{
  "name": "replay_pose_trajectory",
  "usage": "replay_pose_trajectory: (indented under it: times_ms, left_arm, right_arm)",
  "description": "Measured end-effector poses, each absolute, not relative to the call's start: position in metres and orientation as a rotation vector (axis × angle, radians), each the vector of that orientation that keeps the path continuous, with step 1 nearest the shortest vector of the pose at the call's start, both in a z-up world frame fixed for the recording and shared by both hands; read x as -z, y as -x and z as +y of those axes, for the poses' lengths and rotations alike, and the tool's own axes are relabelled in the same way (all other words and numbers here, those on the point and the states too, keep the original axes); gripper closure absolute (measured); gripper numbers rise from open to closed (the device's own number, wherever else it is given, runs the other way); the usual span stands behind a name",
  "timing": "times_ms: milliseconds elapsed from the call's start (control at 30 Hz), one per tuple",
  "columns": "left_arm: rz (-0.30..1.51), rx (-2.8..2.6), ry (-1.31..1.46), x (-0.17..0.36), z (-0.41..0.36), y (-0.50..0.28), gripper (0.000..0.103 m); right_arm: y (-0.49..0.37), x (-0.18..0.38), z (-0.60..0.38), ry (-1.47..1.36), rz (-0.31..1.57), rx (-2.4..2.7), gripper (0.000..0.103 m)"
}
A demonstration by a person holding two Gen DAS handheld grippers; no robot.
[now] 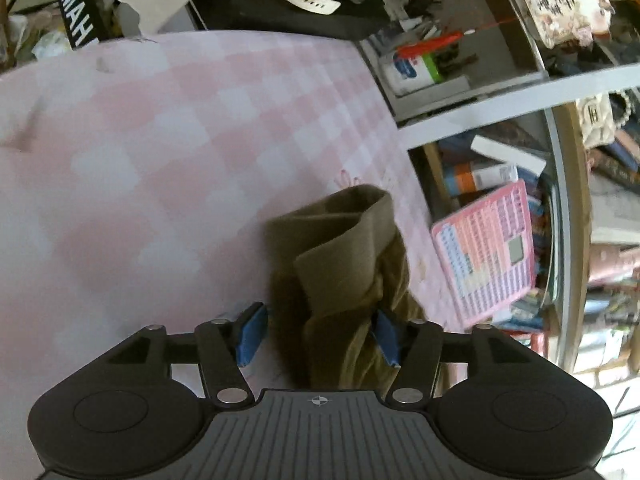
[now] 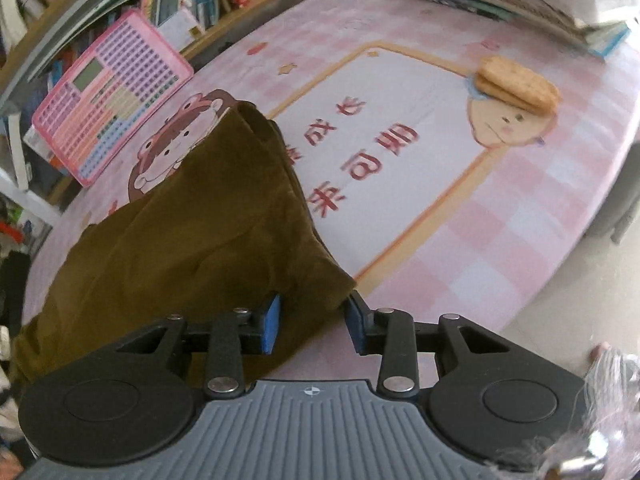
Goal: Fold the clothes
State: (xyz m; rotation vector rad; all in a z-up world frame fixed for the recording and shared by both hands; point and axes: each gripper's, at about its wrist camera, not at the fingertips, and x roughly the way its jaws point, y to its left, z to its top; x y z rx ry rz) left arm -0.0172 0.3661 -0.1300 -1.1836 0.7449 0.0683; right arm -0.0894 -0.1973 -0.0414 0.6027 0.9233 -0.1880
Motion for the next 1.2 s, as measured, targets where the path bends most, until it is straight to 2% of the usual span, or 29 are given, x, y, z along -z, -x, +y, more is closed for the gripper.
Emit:
replay_pose_trajectory:
  times_ms: [33, 100, 167, 333, 467, 900, 933, 1033, 1067, 1133, 1200]
  left_arm:
    - [0.744, -0.068, 1.189, 0.131, 0.363, 0.012, 0.081]
    - [0.749, -0.049, 1.150, 0.125, 0.356, 0.008, 0.091]
    - [0.685, 0.006, 1.083, 0.104, 0.352, 0.012, 0.093]
    - [0.536, 0.105, 0.966, 0.060, 0.350, 0.035, 0.093]
    - [0.704, -0.122, 1.086, 0.120, 0.384, 0.037, 0.093]
    - [0.680, -0.116, 1.101, 0.122, 0.384, 0.050, 0.091]
    - [0.685, -0.116, 1.096, 0.121, 0.384, 0.049, 0.090]
    - [0.696, -0.107, 1.085, 0.121, 0.383, 0.048, 0.081]
    - [0.699, -0.100, 1.082, 0.121, 0.383, 0.048, 0.077]
    - [0.699, -0.085, 1.079, 0.120, 0.383, 0.048, 0.073]
    - [0.697, -0.072, 1.080, 0.120, 0.383, 0.048, 0.067]
  right_arm:
    - [0.085, 0.042, -0.195, -0.596, 0.925, 0.179, 0.082]
    - [0.075, 0.043, -0.191, -0.582, 0.927, 0.161, 0.086]
    - [0.065, 0.044, -0.188, -0.568, 0.929, 0.143, 0.087]
    - [0.041, 0.047, -0.178, -0.533, 0.935, 0.098, 0.088]
    - [0.022, 0.049, -0.170, -0.505, 0.939, 0.063, 0.088]
    - [0.006, 0.052, -0.147, -0.311, 0.876, 0.050, 0.087]
    - [0.006, 0.052, -0.145, -0.303, 0.876, 0.055, 0.083]
    - [0.013, 0.048, -0.141, -0.291, 0.869, 0.074, 0.072]
    - [0.016, 0.046, -0.140, -0.288, 0.865, 0.082, 0.063]
    - [0.023, 0.042, -0.135, -0.280, 0.862, 0.089, 0.060]
    - [0.033, 0.037, -0.127, -0.269, 0.863, 0.091, 0.043]
